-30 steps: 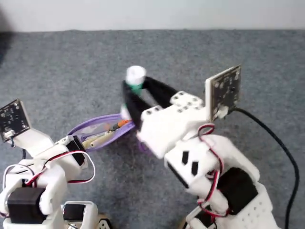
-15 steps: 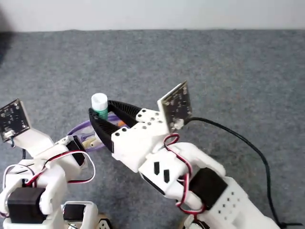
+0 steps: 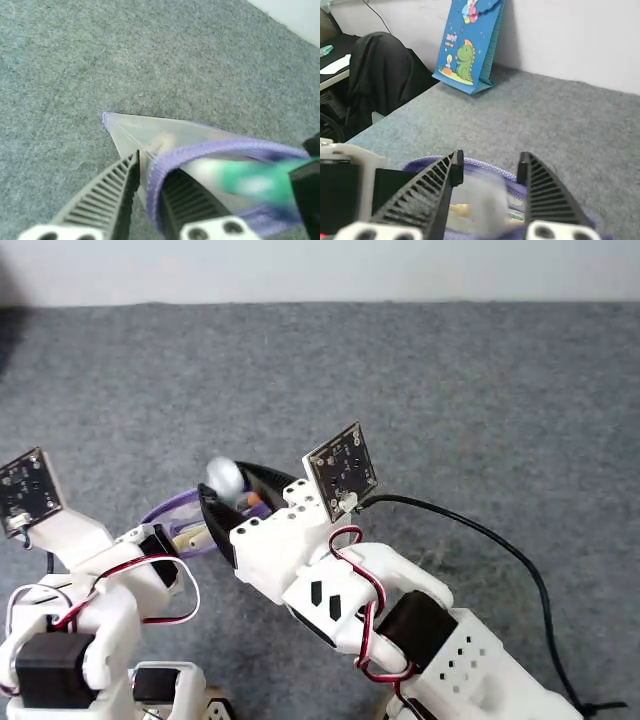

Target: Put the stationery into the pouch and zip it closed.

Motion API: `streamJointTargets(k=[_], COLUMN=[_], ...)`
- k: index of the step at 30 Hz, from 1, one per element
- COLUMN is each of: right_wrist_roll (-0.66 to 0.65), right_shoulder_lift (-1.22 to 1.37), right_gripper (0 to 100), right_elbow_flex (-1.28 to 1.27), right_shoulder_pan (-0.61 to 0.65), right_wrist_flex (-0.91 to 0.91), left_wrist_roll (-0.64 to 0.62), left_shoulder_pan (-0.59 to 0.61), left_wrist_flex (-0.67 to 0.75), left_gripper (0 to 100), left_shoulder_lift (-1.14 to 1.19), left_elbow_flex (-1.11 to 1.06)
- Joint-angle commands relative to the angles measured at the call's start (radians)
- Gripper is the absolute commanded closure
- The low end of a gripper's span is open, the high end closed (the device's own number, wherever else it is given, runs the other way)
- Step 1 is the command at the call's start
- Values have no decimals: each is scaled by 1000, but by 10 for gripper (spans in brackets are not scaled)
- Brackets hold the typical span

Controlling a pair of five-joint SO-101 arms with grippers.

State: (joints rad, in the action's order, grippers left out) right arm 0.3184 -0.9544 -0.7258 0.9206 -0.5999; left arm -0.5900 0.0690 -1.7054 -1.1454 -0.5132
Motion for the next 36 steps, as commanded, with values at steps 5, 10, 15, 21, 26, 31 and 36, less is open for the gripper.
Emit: streamJointTargets(k=[5, 10, 15, 21, 26, 31, 36], right_wrist_roll=[3, -43, -54, -54, -55, -55, -57], right_shoulder_lift=[-19, -21, -21, -18, -8, -18, -18], right_gripper=[881, 996, 991, 991, 986, 876, 716], right_elbow_flex=[75, 163, 290, 361, 358, 235, 86], right_shoulder_pan=[5, 4, -1, -113, -199, -214, -223], right_wrist_flex=[-8, -82, -260, -506, -734, -771, -659], left_wrist_roll=[-12, -12, -12, -12, -12, -12, -12], left_shoulder_pan=[8, 8, 8, 8, 8, 8, 8], left_wrist_flex=[18, 18, 18, 18, 18, 23, 23], left_gripper=[988, 988, 988, 988, 988, 988, 988], left_shoulder_lift=[0, 0, 0, 0, 0, 0, 0], left_elbow_flex=[-2, -2, -1, 2, 2, -1, -1])
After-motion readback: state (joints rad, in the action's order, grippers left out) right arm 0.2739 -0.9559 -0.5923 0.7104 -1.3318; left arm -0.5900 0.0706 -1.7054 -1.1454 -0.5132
